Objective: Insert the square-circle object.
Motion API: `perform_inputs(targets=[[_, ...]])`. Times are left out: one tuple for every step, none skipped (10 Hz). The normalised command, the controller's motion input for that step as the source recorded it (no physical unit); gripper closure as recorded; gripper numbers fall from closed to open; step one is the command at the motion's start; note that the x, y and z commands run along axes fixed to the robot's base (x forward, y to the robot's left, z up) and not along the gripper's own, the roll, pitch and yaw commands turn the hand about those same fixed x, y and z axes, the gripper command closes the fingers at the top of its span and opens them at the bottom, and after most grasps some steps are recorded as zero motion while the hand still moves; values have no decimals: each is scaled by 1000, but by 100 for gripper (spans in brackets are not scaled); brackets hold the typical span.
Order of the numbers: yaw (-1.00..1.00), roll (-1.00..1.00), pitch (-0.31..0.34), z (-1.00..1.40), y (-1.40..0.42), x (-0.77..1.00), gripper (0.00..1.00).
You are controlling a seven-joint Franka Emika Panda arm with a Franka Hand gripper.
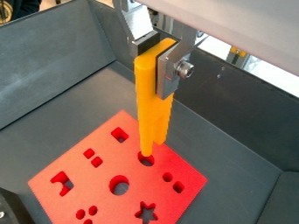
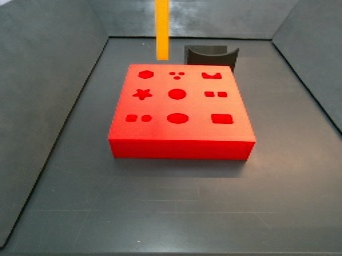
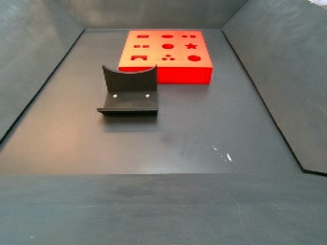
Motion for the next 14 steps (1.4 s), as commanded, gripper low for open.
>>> perform_inputs(targets=[[-186, 170, 30, -294, -151, 0, 100], [-617, 190, 80, -257, -166, 0, 100], [-774, 101, 87, -171, -51, 14, 100], [-857, 177, 100, -146, 0, -6, 100], [-880, 233, 81, -89, 0, -86, 100], [-900, 191, 16, 0, -23, -3, 100], [-1000, 33, 0, -66, -109, 0, 100], [-1000, -14, 0, -131, -20, 0, 100], [-969, -104, 6, -9, -51, 49, 100], [-974, -144, 0, 0, -14, 40, 100], [-951, -184, -114, 0, -46, 0, 100], [-926, -219, -131, 0, -29, 0, 100], [-923, -217, -164, 0, -34, 0, 100], [-903, -216, -210, -97, -29, 0, 100]])
